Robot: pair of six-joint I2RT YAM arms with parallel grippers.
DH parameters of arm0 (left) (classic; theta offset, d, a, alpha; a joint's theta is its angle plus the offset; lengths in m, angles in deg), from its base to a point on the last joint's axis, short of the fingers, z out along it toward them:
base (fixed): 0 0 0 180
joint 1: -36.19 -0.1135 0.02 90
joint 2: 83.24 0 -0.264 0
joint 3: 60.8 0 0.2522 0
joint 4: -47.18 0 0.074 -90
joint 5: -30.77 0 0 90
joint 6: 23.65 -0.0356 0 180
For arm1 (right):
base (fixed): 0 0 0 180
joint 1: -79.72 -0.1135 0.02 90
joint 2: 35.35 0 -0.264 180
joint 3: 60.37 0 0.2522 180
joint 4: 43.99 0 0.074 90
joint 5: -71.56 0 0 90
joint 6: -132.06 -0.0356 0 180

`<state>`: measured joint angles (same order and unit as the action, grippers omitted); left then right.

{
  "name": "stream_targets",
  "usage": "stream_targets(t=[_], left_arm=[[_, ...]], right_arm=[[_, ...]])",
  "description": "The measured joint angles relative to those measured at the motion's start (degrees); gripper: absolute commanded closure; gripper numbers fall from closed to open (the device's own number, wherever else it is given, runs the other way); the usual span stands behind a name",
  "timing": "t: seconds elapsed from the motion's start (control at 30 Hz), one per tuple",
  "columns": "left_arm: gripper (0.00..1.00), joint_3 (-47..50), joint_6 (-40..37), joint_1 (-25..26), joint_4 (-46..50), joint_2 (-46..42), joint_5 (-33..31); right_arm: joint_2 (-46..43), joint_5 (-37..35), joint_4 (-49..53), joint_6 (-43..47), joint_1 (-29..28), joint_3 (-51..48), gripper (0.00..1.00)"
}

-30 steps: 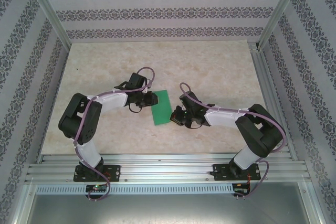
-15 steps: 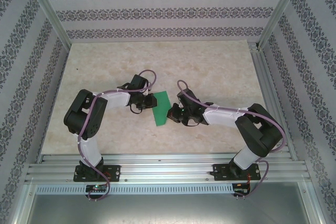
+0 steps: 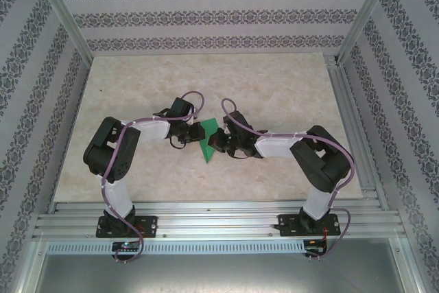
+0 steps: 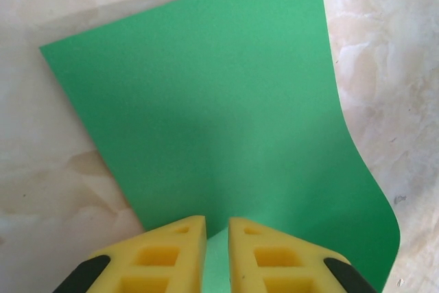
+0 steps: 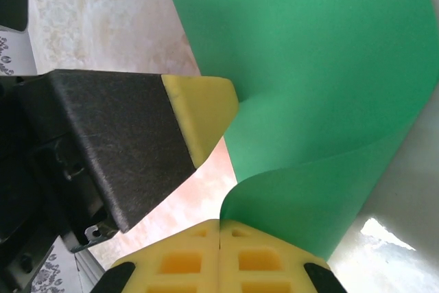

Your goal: Fold a paper plane with a square sheet of paper (pick it up from the middle)

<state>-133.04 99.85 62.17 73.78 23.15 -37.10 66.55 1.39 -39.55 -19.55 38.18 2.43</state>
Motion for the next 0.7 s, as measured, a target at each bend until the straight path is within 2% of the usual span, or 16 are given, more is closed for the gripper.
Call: stream_targets(t=[0.1,0.23,0.5,0.7], left_arm=[[0.75,0.0,0.0,0.0,0.1,-0.6,-0.1],[0.74,0.0,0.0,-0.1,0.0,-2.4,-1.1],[0.81,-1.1,0.0,-0.9,0.2,-0.6,-2.4],[0.82,-2.1,0.0,-0.9,0.2,1.1,-2.6]], right_arm=[[0.9,0.0,-0.6,0.0,-0.4,0.0,1.00],[1.5,0.0,-1.1,0.0,-0.5,0.1,1.00],[2.4,0.0,-2.4,0.0,-0.5,0.2,1.00],[3.9,0.0,-3.8,-0.4,-0.5,0.4,1.00]])
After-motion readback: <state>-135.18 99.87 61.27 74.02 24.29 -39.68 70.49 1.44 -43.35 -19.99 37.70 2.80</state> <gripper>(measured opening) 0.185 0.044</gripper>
